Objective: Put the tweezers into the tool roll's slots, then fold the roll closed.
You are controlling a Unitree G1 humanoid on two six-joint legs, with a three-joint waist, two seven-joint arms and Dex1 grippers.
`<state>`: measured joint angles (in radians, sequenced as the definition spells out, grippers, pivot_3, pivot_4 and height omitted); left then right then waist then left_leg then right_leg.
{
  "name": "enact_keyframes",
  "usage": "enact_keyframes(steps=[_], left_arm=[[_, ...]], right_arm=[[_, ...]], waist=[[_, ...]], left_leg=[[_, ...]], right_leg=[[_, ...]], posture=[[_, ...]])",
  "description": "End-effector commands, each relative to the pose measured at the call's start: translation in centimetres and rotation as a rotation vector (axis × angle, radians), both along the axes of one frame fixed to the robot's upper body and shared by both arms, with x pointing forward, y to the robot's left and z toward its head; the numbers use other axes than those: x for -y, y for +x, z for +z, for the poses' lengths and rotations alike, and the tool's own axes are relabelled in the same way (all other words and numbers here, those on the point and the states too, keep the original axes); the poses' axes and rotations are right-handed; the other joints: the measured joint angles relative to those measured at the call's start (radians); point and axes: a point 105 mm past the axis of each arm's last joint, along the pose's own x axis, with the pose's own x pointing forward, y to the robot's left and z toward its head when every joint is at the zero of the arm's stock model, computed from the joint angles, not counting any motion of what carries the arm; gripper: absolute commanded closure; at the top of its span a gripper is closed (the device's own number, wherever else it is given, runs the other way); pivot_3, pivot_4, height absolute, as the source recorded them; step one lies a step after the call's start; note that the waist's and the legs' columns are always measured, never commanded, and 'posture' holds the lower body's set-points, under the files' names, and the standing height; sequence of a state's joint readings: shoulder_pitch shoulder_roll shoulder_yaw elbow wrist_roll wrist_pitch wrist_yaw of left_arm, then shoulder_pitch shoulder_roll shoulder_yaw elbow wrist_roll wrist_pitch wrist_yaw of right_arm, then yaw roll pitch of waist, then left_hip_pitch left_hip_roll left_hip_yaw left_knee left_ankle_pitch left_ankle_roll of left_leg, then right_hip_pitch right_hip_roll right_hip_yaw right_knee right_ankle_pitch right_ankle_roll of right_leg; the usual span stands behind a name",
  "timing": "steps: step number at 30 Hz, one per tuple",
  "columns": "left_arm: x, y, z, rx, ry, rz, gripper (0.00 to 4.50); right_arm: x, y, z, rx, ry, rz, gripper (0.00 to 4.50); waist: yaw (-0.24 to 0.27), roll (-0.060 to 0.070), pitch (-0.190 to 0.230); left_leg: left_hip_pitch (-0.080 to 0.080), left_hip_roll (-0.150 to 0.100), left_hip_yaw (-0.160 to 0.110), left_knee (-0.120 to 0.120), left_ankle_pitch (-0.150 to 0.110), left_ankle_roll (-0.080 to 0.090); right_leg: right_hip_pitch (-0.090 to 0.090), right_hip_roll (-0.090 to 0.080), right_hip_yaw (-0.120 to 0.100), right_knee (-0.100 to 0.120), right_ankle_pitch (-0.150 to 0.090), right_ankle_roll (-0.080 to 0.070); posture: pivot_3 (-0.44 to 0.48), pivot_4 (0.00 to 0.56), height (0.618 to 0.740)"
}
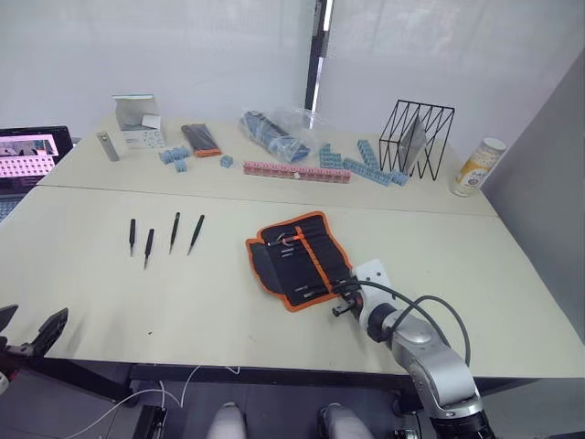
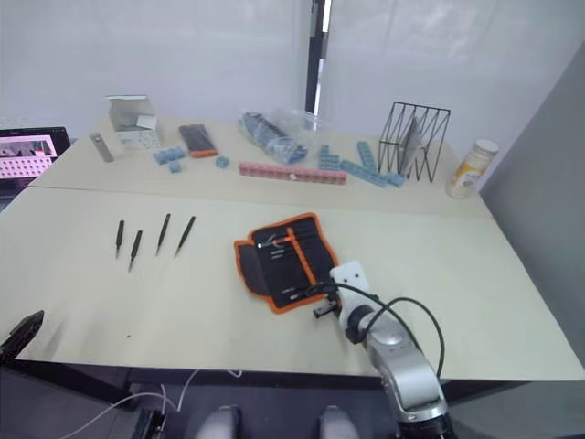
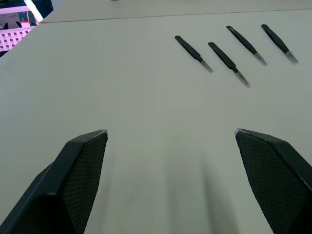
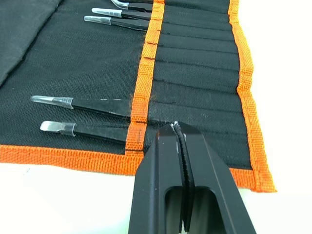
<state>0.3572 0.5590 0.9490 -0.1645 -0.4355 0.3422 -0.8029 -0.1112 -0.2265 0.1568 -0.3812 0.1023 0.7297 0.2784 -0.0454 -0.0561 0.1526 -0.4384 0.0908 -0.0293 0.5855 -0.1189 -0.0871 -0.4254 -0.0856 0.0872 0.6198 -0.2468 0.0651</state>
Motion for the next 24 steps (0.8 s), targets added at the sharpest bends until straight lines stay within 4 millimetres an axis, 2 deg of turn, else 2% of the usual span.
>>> enact_keyframes(steps=[1, 5, 9, 15, 24], left_arm=[[-0.1, -1.8, 1.4, 0.031, 0.04, 0.031, 0.06], [0.0, -2.4, 1.2, 0.01, 0.033, 0.049, 0.06], [0.1, -1.1, 0.7, -0.008, 0.015, 0.056, 0.06], [0.5, 1.9, 0.2, -0.003, -0.043, 0.062, 0.06], [1.1, 7.3, 0.7, -0.017, -0.088, 0.061, 0.06]], right_arm=[[0.2, -0.5, -1.7, -0.079, -0.019, 0.005, 4.5], [-0.1, -0.4, -1.7, -0.082, -0.016, 0.015, 4.5], [-0.4, -0.3, -1.7, -0.081, -0.011, 0.021, 4.5], [-0.4, -0.3, -1.8, -0.088, -0.01, 0.007, 4.5], [-0.7, -1.1, -4.0, -0.221, 0.004, -0.048, 4.5]], waist=[[-0.007, 0.0, 0.0], [-0.018, 0.0, -0.001], [-0.021, -0.001, -0.001], [-0.02, -0.001, -0.001], [-0.016, -0.001, -0.001]], left_leg=[[0.0, 0.001, 0.001, 0.0, 0.0, 0.0], [0.0, 0.001, 0.004, -0.005, -0.001, 0.001], [0.0, 0.002, 0.003, -0.008, -0.001, 0.001], [0.003, 0.003, 0.003, -0.01, -0.001, 0.001], [0.005, 0.003, 0.003, -0.01, -0.001, 0.001]], right_leg=[[0.0, -0.001, -0.002, -0.002, 0.0, 0.0], [0.0, -0.009, -0.015, -0.008, 0.002, -0.003], [-0.001, -0.009, -0.017, -0.008, 0.002, -0.003], [0.0, -0.008, -0.018, -0.007, 0.002, -0.004], [0.001, -0.007, -0.018, -0.006, 0.003, -0.004]], posture=[[0.0, 0.15, 0.74], [0.0, 0.15, 0.74], [0.0, 0.15, 0.74], [0.0, 0.15, 0.74], [0.0, 0.15, 0.74]])
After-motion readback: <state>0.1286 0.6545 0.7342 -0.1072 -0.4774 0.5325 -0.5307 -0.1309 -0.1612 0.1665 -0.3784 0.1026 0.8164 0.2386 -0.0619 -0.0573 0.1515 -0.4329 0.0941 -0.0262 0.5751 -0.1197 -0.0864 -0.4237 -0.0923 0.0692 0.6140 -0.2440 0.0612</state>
